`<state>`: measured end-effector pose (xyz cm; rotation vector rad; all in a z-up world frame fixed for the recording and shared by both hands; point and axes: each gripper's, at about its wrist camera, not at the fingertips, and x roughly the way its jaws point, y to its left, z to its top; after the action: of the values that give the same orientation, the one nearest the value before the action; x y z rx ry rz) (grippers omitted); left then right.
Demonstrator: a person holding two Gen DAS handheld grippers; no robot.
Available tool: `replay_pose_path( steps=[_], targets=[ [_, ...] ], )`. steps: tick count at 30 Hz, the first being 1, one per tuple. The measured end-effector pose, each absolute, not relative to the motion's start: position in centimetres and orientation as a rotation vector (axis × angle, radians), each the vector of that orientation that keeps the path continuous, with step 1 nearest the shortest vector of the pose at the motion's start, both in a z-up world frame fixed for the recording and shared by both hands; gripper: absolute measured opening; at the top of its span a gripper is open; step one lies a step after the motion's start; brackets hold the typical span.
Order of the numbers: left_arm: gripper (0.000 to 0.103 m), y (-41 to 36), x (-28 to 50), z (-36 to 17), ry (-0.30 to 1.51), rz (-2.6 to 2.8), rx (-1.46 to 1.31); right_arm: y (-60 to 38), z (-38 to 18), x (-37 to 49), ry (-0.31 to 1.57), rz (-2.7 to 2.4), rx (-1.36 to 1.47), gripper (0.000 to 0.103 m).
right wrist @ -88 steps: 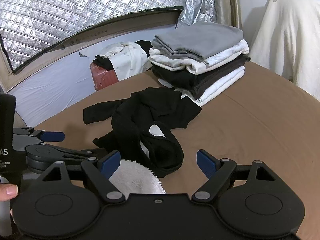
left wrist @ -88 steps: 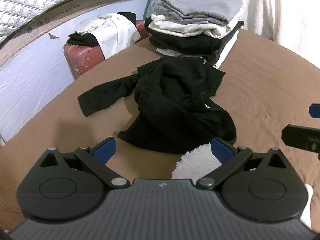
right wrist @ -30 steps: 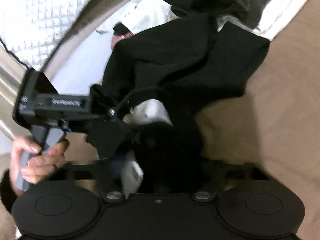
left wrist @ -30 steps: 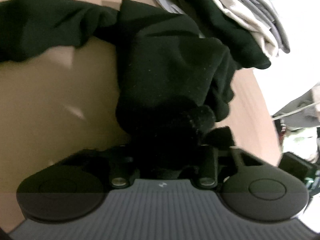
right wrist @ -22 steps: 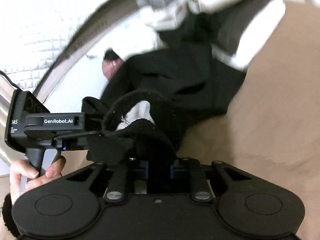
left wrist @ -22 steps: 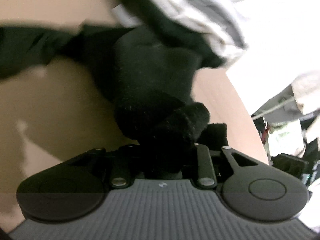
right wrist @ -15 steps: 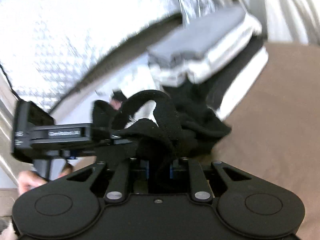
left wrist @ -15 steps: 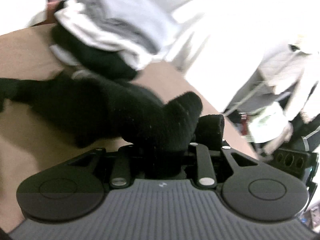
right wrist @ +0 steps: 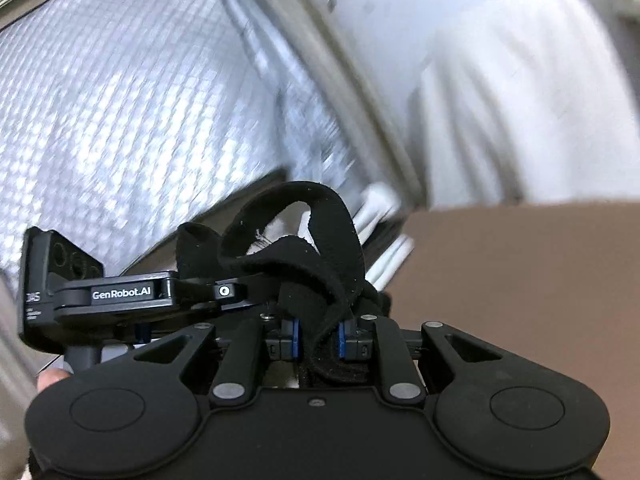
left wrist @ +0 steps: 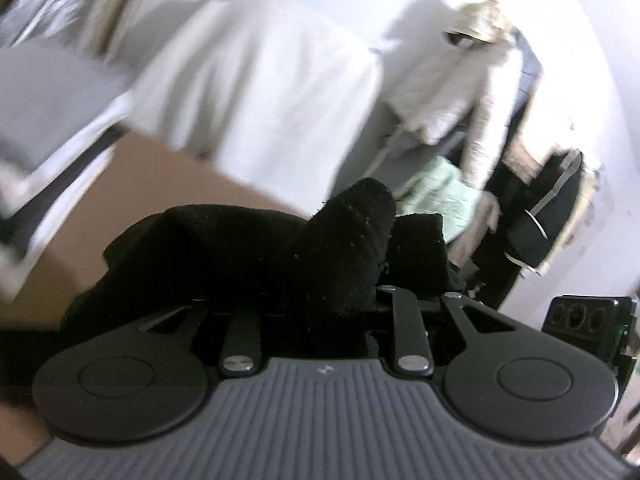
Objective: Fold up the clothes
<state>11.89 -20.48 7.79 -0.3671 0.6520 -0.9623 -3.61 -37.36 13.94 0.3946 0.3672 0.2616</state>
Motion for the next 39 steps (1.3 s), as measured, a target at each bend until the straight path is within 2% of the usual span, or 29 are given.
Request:
replay_pose_path(
  steps=[2, 3, 4, 5, 6, 7, 8, 11, 13, 17, 21, 27, 32, 35, 36, 37, 38, 39],
  targets=[
    [0.028, -24.2, 12.5, 9.5, 0.641, -1.015, -0.341, -39.3, 15.4, -3.3, 0.341, 0.163, 0.362, 0.020],
    [0.043, -26.0, 12.8, 10.4, 0.636, -1.041, -0.327, -40.6, 15.7, -3.0, 0.320, 0.063, 0.341, 0.020],
    [0.053, -27.9, 13.3, 11.0, 0.647, -1.067, -0.315, -41.9, 16.0, -2.8, 0.298, -0.037, 0.320, 0.023],
    [0.062, -29.7, 14.1, 11.0, 0.692, -1.074, -0.299, -43.2, 16.4, -2.5, 0.276, -0.137, 0.298, 0.036],
    [0.064, -31.2, 15.0, 10.5, 0.735, -1.055, -0.274, -44.5, 16.5, -2.2, 0.261, -0.238, 0.271, 0.046],
    [0.064, -32.1, 15.5, 10.0, 0.757, -1.037, -0.244, -45.8, 15.6, -1.3, 0.291, -0.343, 0.215, 0.067],
    [0.065, -32.6, 16.0, 9.4, 0.764, -1.028, -0.218, -47.1, 14.7, -0.5, 0.324, -0.438, 0.162, 0.068],
    [0.083, -31.1, 16.6, 5.8, 0.718, -1.021, -0.172, -50.5, 10.5, -0.1, 0.441, -0.471, 0.185, 0.068],
    [0.084, -29.8, 17.5, 2.5, 0.734, -0.979, -0.157, -51.9, 7.4, -0.2, 0.489, -0.431, 0.293, 0.068],
    [0.084, -28.1, 20.5, -4.1, 0.938, -0.838, -0.204, -51.9, 0.3, -0.4, 0.605, -0.353, 0.464, 0.068],
    [0.083, -28.3, 22.6, -8.4, 1.070, -0.793, -0.270, -51.2, -4.3, -0.7, 0.665, -0.288, 0.557, 0.068],
    [0.084, -30.1, 23.7, -12.7, 1.180, -0.796, -0.303, -49.5, -7.2, -0.9, 0.701, -0.172, 0.653, 0.068],
    [0.085, -30.4, 25.3, -14.8, 1.173, -0.792, -0.373, -46.6, -5.8, 0.2, 0.676, -0.089, 0.540, 0.069],
    [0.079, -29.6, 26.8, -16.1, 1.169, -0.850, -0.475, -44.3, -4.7, 1.8, 0.663, -0.031, 0.446, 0.076],
    [0.060, -29.4, 27.1, -16.6, 1.177, -0.891, -0.515, -43.7, -4.3, 2.5, 0.660, -0.019, 0.425, 0.079],
    [0.047, -29.4, 27.2, -17.0, 1.200, -0.945, -0.545, -43.1, -4.0, 3.2, 0.659, -0.009, 0.404, 0.086],
    [0.024, -29.5, 27.1, -17.2, 1.215, -0.977, -0.551, -42.8, -3.8, 3.7, 0.662, -0.009, 0.385, 0.087],
    [0.015, -29.6, 26.7, -17.1, 1.213, -0.988, -0.533, -42.5, -3.8, 4.2, 0.667, -0.010, 0.365, 0.087]
  ],
)
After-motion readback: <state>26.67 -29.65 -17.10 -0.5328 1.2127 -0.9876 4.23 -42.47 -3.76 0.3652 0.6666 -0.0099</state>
